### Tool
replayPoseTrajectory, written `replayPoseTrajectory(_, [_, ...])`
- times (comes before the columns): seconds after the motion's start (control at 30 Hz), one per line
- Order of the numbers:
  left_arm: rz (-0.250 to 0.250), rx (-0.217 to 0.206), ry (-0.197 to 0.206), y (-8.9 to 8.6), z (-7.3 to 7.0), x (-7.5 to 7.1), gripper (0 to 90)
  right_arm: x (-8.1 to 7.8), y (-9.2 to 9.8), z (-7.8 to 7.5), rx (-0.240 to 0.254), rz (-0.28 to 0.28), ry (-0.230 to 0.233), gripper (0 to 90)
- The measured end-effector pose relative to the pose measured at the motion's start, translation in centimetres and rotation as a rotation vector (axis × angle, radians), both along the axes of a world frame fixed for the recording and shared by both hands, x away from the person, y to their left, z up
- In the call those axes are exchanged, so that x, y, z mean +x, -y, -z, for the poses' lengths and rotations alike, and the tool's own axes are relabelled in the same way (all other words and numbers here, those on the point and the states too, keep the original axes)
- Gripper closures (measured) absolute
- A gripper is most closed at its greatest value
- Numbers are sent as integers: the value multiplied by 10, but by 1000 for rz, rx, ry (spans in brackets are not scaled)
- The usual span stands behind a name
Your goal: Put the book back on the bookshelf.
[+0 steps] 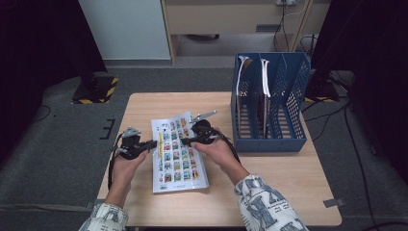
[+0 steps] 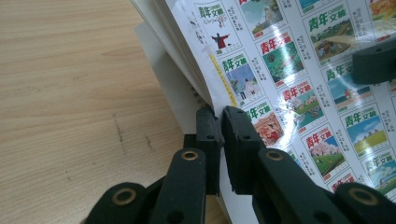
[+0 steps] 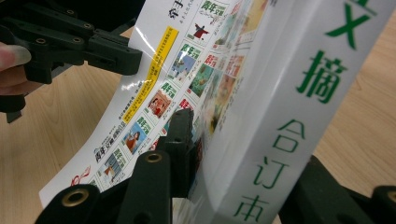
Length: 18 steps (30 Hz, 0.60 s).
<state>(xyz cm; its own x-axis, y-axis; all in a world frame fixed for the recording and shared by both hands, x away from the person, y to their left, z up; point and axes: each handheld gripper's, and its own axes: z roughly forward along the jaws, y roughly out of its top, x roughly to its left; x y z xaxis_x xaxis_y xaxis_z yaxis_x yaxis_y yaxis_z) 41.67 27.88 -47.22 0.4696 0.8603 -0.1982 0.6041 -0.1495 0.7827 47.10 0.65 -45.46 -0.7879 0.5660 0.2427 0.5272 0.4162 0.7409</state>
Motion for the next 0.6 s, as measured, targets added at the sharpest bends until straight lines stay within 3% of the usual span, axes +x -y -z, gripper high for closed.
replayPoseTrajectory(0.6, [-41, 1, 89, 0, -22, 1, 852, 4, -1, -17, 58, 19, 107, 693])
